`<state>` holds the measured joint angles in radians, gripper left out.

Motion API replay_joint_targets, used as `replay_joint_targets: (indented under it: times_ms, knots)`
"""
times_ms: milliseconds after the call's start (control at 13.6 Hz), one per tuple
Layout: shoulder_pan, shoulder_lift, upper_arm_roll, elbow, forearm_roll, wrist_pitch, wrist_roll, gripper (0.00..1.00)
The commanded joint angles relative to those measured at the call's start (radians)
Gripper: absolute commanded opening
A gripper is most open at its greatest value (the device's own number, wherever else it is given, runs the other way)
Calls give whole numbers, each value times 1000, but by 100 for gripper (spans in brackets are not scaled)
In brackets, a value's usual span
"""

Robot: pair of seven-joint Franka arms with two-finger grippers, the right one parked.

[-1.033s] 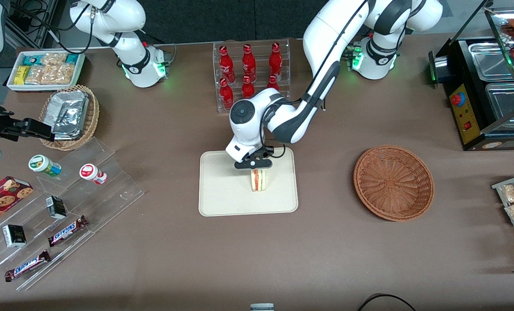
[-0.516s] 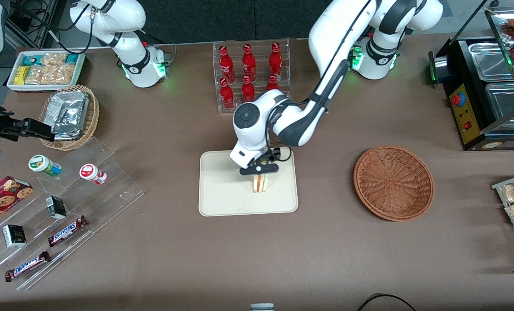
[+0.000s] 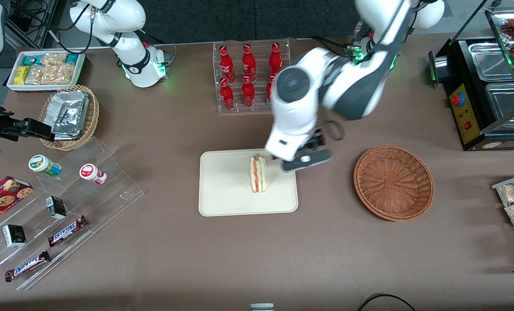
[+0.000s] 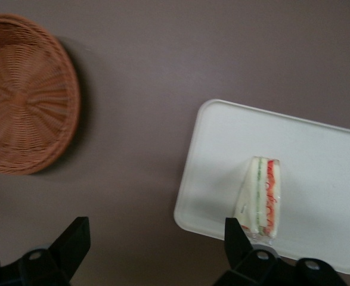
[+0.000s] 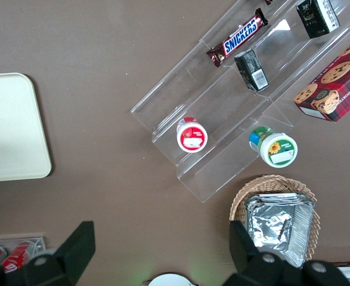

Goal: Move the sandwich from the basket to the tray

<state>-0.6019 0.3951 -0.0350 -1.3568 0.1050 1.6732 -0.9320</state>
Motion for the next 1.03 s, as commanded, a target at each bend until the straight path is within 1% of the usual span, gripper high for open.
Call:
replay_joint_targets:
  times_ms: [0, 148, 295, 664, 959]
  knots:
    - [74, -94, -10, -41, -10, -93, 83, 99]
    - [129, -143, -8, -44, -18, -151, 169, 99]
    - [207, -198, -8, -60, -28, -200, 273, 99]
    - [375, -416, -6, -276, -73, -207, 624, 99]
    - [510, -516, -6, -367, -74, -214, 830, 99]
